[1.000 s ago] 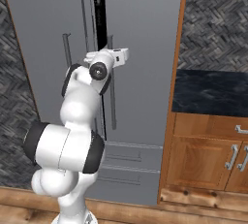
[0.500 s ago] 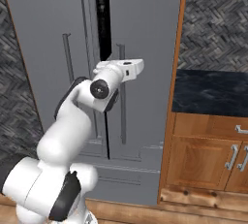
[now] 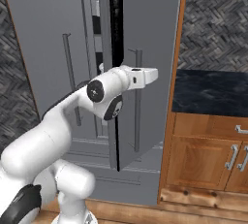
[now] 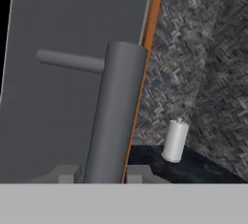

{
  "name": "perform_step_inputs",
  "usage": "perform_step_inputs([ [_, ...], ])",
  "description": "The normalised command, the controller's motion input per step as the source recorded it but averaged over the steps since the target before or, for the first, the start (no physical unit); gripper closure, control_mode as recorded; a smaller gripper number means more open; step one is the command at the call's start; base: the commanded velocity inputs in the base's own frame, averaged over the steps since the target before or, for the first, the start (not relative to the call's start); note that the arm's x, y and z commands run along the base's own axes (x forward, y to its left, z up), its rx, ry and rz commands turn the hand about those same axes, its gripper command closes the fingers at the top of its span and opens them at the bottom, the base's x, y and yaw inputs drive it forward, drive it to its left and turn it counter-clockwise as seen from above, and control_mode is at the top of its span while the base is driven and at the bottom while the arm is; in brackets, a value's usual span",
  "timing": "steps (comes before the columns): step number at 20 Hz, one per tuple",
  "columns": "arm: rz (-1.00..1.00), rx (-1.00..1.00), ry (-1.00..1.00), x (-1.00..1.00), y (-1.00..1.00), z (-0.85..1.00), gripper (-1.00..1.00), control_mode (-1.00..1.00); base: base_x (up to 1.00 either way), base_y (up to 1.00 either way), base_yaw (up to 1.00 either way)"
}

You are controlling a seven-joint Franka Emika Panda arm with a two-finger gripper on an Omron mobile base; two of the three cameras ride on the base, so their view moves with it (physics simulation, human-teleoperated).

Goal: Retrieve the steak from the fridge and place it on the saucepan with marinade on the stove.

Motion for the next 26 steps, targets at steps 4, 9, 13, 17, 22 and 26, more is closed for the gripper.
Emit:
perform_step_inputs([
  [4,0.00,0.00,0.00,-0.11,0.00,0.00,-1.00,-1.00,0.00,0.00,0.00],
  [9,0.06,0.00,0.00,-0.92,0.04,-0.08,-1.00,-1.00,0.00,0.00,0.00],
  [13,0.02,0.00,0.00,-1.00,0.33,0.00,-1.00,-1.00,0.00,0.00,0.00],
  [17,0.00,0.00,0.08,-0.70,0.60,0.22,-1.00,-1.00,0.00,0.00,0.00],
  [22,-0.06,-0.06,0.25,-0.21,0.97,0.30,-1.00,-1.00,0.00,0.00,0.00],
  [26,-0.15,-0.09,0.29,-0.01,1.00,0.44,-1.00,-1.00,0.00,0.00,0.00],
])
